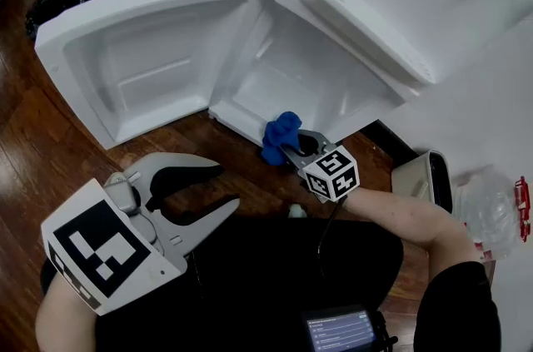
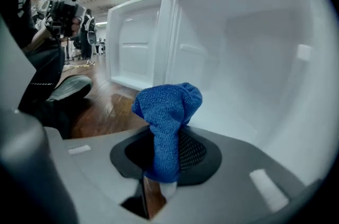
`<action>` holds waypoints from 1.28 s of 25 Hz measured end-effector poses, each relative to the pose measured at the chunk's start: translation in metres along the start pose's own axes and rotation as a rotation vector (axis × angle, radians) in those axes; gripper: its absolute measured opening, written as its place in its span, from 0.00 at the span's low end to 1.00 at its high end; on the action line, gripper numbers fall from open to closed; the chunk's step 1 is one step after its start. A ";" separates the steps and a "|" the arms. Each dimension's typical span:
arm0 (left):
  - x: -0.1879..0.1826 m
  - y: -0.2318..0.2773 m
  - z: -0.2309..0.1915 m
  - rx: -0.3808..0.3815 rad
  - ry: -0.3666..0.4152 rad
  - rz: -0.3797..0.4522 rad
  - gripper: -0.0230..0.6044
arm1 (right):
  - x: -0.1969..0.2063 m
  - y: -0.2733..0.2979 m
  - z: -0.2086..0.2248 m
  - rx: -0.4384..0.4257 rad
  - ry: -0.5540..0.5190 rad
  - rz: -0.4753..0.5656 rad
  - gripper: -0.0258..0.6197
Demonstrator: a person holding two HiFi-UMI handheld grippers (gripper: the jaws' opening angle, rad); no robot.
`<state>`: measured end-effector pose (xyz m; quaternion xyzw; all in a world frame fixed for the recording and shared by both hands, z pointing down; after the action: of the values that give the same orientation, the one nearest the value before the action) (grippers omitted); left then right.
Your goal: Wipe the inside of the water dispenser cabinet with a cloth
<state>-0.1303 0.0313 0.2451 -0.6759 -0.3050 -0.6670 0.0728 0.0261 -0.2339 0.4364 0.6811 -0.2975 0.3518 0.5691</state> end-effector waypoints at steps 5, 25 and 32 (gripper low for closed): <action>0.014 0.009 -0.004 -0.032 -0.035 -0.078 0.25 | 0.036 -0.048 0.019 0.005 0.016 -0.057 0.18; 0.028 0.019 -0.002 -0.034 0.009 -0.143 0.25 | -0.047 -0.193 0.051 0.163 0.374 0.243 0.19; 0.020 0.012 0.003 -0.042 0.028 -0.124 0.25 | -0.115 -0.223 0.043 0.213 0.401 0.425 0.19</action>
<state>-0.1233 0.0289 0.2678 -0.6478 -0.3309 -0.6859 0.0214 0.1460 -0.2369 0.2120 0.5764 -0.2764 0.6198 0.4553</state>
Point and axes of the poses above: the fingertips, and each gripper's own axes: y forward along the fingers, z to its right, x out of its underside, the point moved 9 cm from there along -y, backward along the fingers, and after that the axes turned 2 degrees about y, right-handed, at the moved point
